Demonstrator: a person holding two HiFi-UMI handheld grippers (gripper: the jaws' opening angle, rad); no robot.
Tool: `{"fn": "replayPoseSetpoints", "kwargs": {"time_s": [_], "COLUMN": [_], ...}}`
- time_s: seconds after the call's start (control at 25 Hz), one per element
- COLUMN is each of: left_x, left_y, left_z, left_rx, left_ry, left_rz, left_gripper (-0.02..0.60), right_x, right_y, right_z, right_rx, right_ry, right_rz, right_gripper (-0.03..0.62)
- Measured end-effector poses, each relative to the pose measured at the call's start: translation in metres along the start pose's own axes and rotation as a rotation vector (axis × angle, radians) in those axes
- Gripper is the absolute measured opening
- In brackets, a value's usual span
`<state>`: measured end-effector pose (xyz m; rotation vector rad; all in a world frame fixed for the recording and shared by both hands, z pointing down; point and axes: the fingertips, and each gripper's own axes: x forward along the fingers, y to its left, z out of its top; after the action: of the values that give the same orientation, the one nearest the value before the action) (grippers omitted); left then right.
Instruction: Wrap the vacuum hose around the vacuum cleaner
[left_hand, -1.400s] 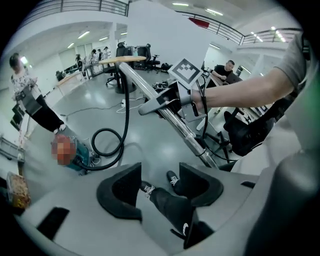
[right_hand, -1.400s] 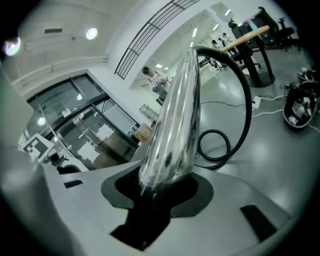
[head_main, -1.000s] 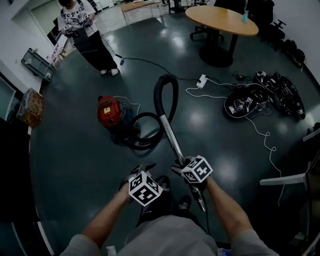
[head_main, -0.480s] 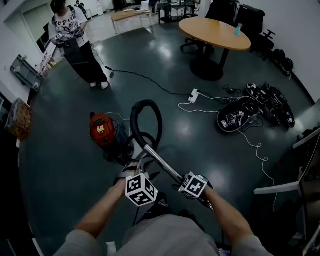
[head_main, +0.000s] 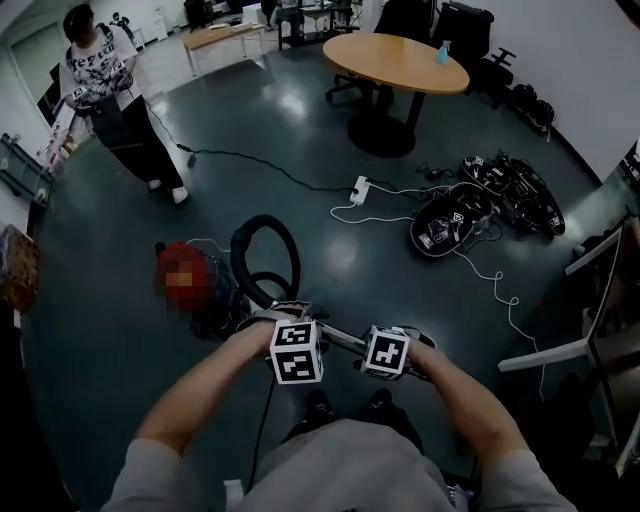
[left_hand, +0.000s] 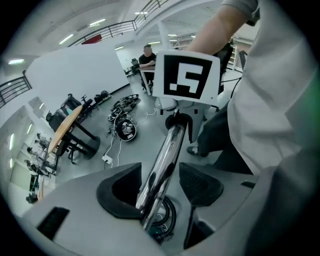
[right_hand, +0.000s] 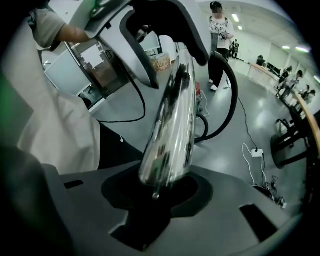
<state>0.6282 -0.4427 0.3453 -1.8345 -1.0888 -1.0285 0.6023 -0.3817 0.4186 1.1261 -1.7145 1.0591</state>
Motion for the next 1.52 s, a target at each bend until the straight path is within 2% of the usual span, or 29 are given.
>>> {"fn": "replayPoseSetpoints", "kwargs": {"time_s": [0.16,0.36,0.44,0.52,0.6,0.76,0.88,1.16,1.36,1.52], "left_x": [0.024,0.060,0.074,0.083,0.090,0.104,0.111,0.127,0.132,0.137], "left_y": [-0.003,0.002,0.001,0.003,0.009,0.026,0.032,0.042,0.053,0.068], "left_z": [0.012,0.029,0.037,0.048,0.061,0.083,0.096,0.126,0.140,0.155], "left_rx": [0.119,0.134,0.121,0.104,0.085,0.038,0.002,-0.079,-0.148,-0.196], "left_ry": [0.063,0.123,0.133,0.122,0.112,0.122,0.134,0.154,0.147,0.130], "left_rz": [-0.075,-0.157,-0.193,-0.210,-0.204,-0.196,-0.193,-0.166,-0.150,-0.129], "left_gripper": [0.242,0.239,0.172,0.153,0.152,0.149,0.147,0.147,0.147,0.146], "right_x": [-0.018,-0.039,-0.041,-0.042,-0.050,-0.063,-0.075,-0.101,-0.124,-0.148], "right_y": [-0.007,-0.020,-0.025,-0.032,-0.041,-0.071,-0.085,-0.116,-0.141,-0.160], "right_z": [-0.007,-0.019,-0.036,-0.054,-0.066,-0.086,-0.099,-0.134,-0.147,-0.154], "right_rx": [-0.028,-0.114,-0.132,-0.149,-0.170,-0.213,-0.216,-0.204,-0.243,-0.318], "right_ry": [0.053,0.075,0.105,0.131,0.133,0.077,0.009,-0.116,-0.168,-0.214], "right_rz": [0.012,0.015,0.025,0.051,0.065,-0.007,-0.026,-0.018,-0.110,-0.241], "right_gripper": [0.138,0.138,0.138,0.138,0.138,0.140,0.145,0.262,0.307,0.310]}}
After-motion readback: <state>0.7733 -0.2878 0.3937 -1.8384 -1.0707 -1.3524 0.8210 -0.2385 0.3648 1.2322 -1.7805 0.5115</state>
